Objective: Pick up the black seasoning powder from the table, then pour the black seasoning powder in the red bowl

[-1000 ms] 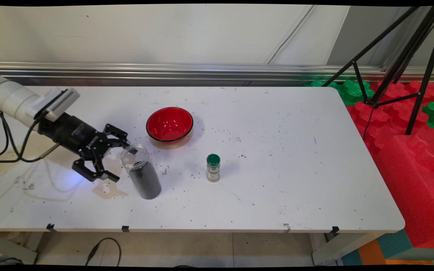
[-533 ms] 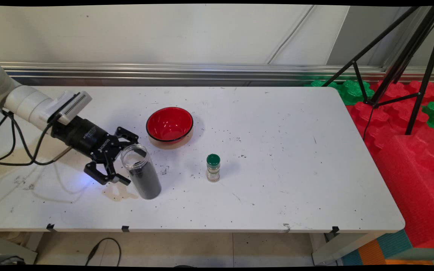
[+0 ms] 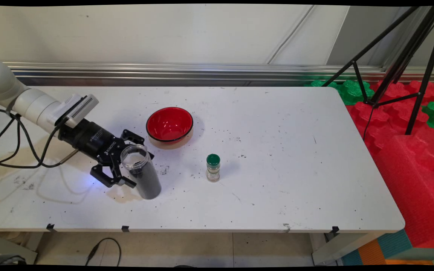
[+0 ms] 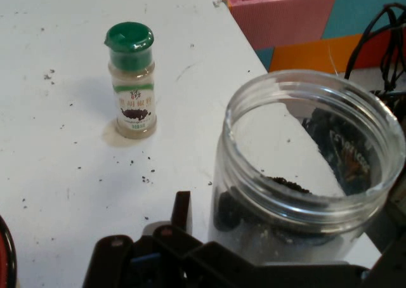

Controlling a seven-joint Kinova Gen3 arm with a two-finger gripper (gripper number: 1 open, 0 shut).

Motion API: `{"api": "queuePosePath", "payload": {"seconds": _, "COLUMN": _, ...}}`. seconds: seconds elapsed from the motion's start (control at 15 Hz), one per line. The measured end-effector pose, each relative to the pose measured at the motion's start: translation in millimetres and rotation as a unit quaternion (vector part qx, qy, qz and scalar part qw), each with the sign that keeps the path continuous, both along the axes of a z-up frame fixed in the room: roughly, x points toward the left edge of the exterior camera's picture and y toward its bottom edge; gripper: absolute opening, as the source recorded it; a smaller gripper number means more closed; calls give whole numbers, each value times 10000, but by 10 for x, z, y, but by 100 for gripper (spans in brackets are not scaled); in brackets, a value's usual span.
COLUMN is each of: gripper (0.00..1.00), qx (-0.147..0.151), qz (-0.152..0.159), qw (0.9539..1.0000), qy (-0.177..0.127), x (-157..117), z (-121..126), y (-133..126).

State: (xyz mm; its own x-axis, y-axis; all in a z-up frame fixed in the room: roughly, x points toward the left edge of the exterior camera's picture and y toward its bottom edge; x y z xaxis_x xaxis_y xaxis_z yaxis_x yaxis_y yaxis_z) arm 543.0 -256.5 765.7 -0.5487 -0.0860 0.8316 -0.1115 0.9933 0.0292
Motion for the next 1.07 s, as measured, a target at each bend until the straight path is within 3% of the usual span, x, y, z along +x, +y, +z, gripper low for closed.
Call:
{"api": "queuePosePath", "payload": {"seconds": 0.67, "gripper": 100, "qx": -20, "qz": -56, "qw": 10000, "qy": 40, "x": -10, "z": -14, "y": 19}}
{"api": "queuePosePath", "payload": {"seconds": 0.73, "gripper": 0, "qx": -23, "qz": -59, "qw": 10000, "qy": 45, "x": -11, "z": -13, "y": 20}}
{"api": "queuePosePath", "payload": {"seconds": 1.07, "gripper": 0, "qx": -8, "qz": -63, "qw": 10000, "qy": 68, "x": -8, "z": -11, "y": 28}}
